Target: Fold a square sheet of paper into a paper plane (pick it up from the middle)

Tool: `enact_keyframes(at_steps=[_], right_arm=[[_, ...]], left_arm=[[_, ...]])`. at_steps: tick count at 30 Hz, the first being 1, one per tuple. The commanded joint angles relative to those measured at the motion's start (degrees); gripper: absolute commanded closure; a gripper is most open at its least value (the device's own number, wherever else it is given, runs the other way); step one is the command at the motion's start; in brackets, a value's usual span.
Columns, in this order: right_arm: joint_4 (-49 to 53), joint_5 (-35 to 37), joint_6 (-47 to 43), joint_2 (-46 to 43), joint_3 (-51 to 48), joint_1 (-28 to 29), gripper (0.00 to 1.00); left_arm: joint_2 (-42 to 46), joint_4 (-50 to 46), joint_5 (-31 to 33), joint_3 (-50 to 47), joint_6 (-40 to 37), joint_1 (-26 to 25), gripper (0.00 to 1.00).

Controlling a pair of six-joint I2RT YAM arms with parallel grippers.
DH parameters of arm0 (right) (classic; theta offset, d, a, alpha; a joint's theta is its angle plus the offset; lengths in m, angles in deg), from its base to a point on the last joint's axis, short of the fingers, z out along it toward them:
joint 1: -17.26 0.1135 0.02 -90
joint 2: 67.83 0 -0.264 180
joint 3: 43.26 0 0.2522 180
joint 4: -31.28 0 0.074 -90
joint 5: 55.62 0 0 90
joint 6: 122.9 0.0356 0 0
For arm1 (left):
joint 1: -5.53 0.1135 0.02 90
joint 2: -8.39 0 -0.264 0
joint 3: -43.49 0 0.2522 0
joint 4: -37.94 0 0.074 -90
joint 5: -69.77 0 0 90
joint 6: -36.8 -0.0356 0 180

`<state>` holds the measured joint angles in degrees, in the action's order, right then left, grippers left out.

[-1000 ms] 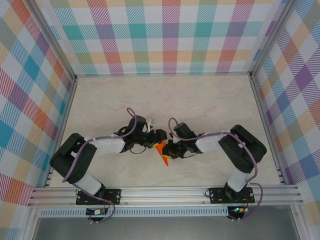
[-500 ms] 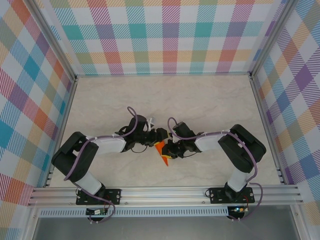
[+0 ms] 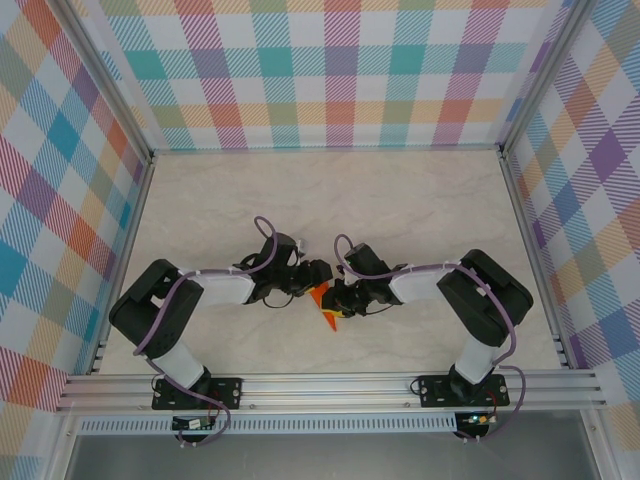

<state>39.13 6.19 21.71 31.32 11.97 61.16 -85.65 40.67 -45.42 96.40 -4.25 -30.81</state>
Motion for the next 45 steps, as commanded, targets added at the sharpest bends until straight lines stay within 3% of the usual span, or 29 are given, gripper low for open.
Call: enact_keyframes(at_steps=[1,14,18,26,37,45], right_arm=[[4.79,3.85,-0.48,1.15,-1.01,0.57,0.77],[5.95,3.45,-1.90,0.46,-0.04,0.55,0.82],[5.30,3.21,-2.12,0.39,-0.39,0.57,0.90],[-1.58,1.15,2.01,0.77,-3.85,-0.04,0.92],[-0.33,2.23,3.24,0.89,-4.50,-0.31,0.92],[-2.61,1.58,4.39,1.52,-5.32,-0.46,0.92]], left_arm=[[-1.52,-1.65,1.64,0.45,-1.18,-0.48,0.40],[-3.38,0.37,-1.50,1.09,-2.41,-0.49,0.38],[0.51,0.45,-1.98,1.14,-1.84,-0.49,0.34],[9.95,-3.89,3.17,0.09,-1.49,-0.49,0.30],[5.35,1.53,-4.97,-0.44,-3.41,-0.66,0.30],[6.78,0.87,-4.89,-2.18,-5.10,-0.75,0.29]])
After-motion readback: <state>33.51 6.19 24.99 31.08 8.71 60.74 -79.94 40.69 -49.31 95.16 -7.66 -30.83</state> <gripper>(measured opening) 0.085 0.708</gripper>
